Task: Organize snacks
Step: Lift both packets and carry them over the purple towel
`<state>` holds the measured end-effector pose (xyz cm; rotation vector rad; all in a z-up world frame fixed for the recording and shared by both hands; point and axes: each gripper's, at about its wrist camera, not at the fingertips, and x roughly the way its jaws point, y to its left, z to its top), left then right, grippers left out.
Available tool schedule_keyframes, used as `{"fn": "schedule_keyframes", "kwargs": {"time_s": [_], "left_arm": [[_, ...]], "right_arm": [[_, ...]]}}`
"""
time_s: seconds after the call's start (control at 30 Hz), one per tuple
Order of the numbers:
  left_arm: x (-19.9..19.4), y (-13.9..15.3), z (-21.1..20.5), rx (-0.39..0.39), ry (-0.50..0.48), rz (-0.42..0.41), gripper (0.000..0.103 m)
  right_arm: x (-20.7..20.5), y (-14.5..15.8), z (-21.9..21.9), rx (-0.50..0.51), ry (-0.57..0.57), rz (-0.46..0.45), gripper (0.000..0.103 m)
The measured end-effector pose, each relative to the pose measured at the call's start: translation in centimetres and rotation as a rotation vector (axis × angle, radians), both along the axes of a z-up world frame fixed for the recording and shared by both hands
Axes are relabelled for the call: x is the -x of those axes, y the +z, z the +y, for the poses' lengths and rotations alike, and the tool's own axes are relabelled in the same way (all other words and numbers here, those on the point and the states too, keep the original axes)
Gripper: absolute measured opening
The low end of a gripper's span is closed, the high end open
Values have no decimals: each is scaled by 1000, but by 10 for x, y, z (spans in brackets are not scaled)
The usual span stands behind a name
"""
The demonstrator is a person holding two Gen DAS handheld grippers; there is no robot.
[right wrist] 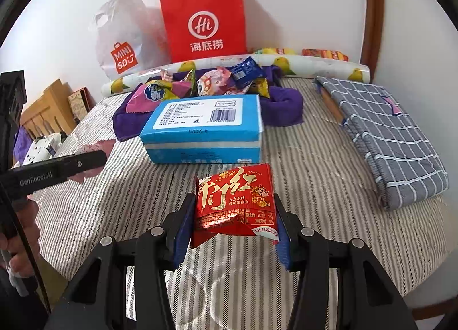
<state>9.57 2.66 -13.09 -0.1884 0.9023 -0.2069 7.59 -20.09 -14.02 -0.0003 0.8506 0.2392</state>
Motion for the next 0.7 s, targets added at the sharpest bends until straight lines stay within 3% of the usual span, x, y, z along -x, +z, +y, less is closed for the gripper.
{"fn": "schedule_keyframes", "kwargs": {"time_s": [0.3,0.7], "left_arm": [[-2,25,-17,-14,-22,-15,32],[-27,76,-20,-33,-26,-84,32]], "right_arm": [[-3,21,-12,-35,-31,-20,49],[-35,74,-8,-65,-42,-97,49]]}}
